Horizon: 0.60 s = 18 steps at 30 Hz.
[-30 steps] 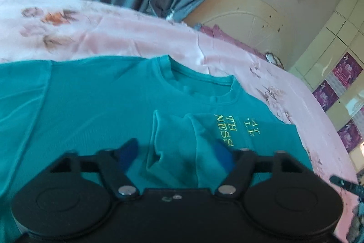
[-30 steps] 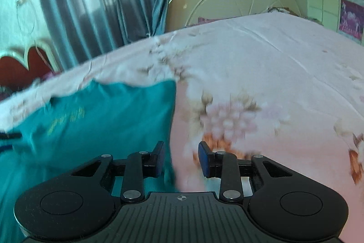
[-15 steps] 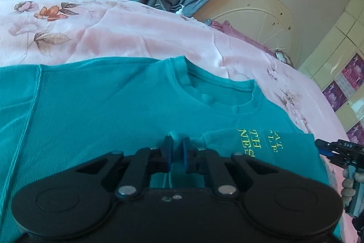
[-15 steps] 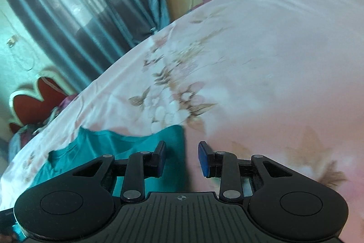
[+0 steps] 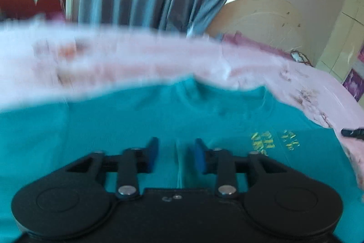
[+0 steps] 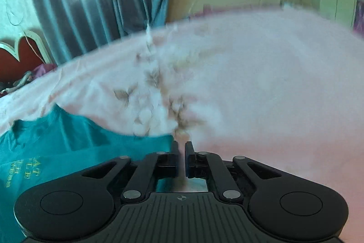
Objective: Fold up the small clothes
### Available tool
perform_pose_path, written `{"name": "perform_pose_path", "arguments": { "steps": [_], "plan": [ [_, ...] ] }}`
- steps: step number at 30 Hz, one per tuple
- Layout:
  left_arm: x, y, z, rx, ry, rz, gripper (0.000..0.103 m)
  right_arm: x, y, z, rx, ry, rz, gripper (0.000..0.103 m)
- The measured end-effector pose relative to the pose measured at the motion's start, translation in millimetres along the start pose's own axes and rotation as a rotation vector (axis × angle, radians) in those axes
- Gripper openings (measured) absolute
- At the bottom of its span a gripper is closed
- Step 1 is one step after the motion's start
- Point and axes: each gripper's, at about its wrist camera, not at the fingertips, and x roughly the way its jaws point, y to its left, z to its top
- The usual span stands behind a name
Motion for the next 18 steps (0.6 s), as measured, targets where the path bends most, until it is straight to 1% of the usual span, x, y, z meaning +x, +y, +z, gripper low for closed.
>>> {"name": "perform_pose_path", "arguments": {
  "steps": [1, 2, 3, 4, 5, 6, 7, 8, 9, 10, 11, 12, 13, 14, 15, 16, 17, 18],
  "plan": [
    [-8, -6, 1, 0.024, -0.012, -0.027, 0.039, -3, 11, -6, -0.043, 0.021, 0.007, 0.003],
    [-12, -13, 1, 0.039, -0.002, -0.065, 0.039, -4, 22, -12, -0.09, 0.043, 0.005, 0.002],
    [-15, -23, -1, 0.064, 0.017, -0.105, 0.037, -7, 31, -20, -0.117, 0.06, 0.012, 0.002],
    [-16, -35, -6, 0.11, 0.035, -0.136, 0.036, -8, 37, -28, -0.125, 0.085, 0.032, 0.002],
    [-15, -44, -11, 0.145, 0.052, -0.154, 0.037, -7, 41, -38, -0.139, 0.123, 0.032, 0.002],
    [-11, -52, -18, 0.176, 0.085, -0.165, 0.039, -3, 44, -49, -0.171, 0.157, 0.003, 0.002],
    [-1, -58, -27, 0.197, 0.149, -0.16, 0.039, -2, 45, -56, -0.188, 0.143, -0.015, 0.0],
    [5, -60, -33, 0.209, 0.169, -0.152, 0.038, -4, 41, -57, -0.174, 0.129, -0.024, 0.0],
    [1, -61, -35, 0.217, 0.143, -0.145, 0.038, -6, 40, -56, -0.169, 0.131, -0.076, 0.0],
    [-2, -62, -33, 0.205, 0.153, -0.136, 0.038, -11, 39, -55, -0.177, 0.125, -0.109, 0.0],
    [-8, -63, -31, 0.194, 0.142, -0.137, 0.038, -20, 36, -53, -0.152, 0.107, -0.092, 0.0],
    [-16, -63, -31, 0.187, 0.119, -0.146, 0.04, -34, 33, -53, -0.109, 0.083, -0.043, 0.0],
    [-22, -64, -32, 0.189, 0.099, -0.155, 0.041, -45, 34, -55, -0.102, 0.067, -0.016, 0.0],
    [-27, -65, -34, 0.196, 0.092, -0.154, 0.046, -54, 40, -60, -0.126, 0.054, 0.001, 0.0],
    [-28, -67, -37, 0.203, 0.092, -0.139, 0.054, -59, 45, -63, -0.148, 0.049, 0.016, 0.0],
    [-26, -67, -40, 0.208, 0.099, -0.129, 0.057, -62, 50, -69, -0.164, 0.054, 0.035, 0.0],
    [-22, -65, -45, 0.209, 0.116, -0.125, 0.057, -59, 56, -75, -0.182, 0.084, 0.037, 0.0],
    [-19, -63, -50, 0.209, 0.134, -0.115, 0.057, -52, 56, -86, -0.208, 0.14, -0.004, 0.0]
  ]
}}
